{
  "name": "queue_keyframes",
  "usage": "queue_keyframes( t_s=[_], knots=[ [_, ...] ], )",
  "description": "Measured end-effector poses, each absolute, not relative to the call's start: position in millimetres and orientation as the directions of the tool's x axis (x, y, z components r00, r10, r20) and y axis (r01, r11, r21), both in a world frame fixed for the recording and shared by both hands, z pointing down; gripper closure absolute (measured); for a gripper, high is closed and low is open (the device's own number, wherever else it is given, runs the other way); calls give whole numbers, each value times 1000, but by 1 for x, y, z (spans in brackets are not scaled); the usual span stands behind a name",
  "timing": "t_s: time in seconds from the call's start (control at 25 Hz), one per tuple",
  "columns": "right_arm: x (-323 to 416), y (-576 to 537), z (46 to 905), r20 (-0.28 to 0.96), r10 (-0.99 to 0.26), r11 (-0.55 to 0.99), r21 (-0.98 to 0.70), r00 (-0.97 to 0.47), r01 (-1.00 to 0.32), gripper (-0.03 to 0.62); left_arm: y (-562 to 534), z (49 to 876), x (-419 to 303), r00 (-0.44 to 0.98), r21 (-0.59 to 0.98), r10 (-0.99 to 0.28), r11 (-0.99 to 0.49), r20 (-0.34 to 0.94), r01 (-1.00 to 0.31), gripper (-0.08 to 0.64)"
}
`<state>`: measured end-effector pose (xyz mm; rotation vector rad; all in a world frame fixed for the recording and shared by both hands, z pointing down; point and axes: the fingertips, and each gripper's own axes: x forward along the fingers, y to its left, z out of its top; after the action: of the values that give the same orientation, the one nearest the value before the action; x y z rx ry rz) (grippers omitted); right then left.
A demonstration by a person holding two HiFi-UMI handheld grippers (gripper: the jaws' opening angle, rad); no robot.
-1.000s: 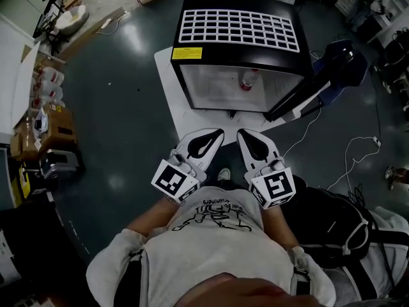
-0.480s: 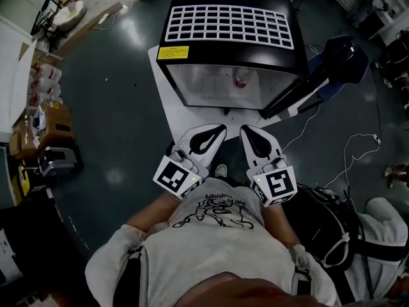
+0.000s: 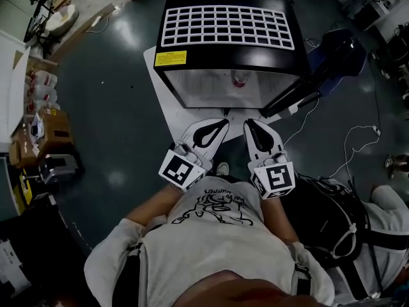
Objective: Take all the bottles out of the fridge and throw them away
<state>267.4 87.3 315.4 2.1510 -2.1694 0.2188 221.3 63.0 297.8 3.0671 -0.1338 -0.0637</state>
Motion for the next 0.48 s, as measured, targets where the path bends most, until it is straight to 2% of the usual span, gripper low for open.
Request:
queue_keyframes(
  t_s=[0.48],
  knots=[
    [283,63,342,175,-983,-55,-45,47,-997,576,36,320,234,997,80,-62,-995,-38,-59,551]
  ],
)
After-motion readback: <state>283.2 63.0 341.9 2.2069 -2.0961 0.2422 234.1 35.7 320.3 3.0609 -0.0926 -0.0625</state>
